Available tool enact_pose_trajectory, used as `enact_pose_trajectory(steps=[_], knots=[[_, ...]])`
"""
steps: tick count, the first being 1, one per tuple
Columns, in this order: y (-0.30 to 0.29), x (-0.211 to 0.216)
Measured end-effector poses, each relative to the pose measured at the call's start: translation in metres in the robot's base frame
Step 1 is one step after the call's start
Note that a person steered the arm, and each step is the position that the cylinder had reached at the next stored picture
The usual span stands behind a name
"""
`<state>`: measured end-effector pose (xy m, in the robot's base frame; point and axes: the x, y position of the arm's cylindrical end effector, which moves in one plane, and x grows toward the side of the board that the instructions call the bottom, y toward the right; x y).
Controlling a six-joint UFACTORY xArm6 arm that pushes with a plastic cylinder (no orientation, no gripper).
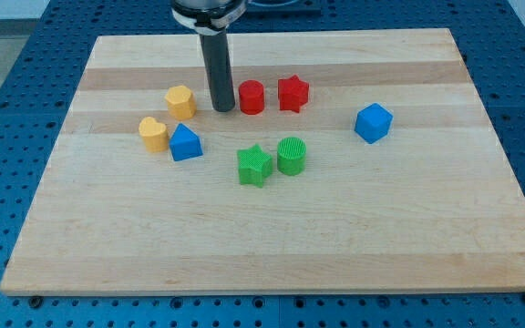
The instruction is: Move your arm to the centre
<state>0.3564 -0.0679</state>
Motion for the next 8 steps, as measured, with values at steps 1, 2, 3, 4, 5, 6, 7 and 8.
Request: enact_pose_trajectory(steps=[1,2,3,4,5,6,7,8], knots=[[0.021,0.000],[0.037,0.000],[0.033,0.005],[0.017,0.020],[0.015,0.028],[0.018,0.028],[0.035,0.028],[0.051,0.028]])
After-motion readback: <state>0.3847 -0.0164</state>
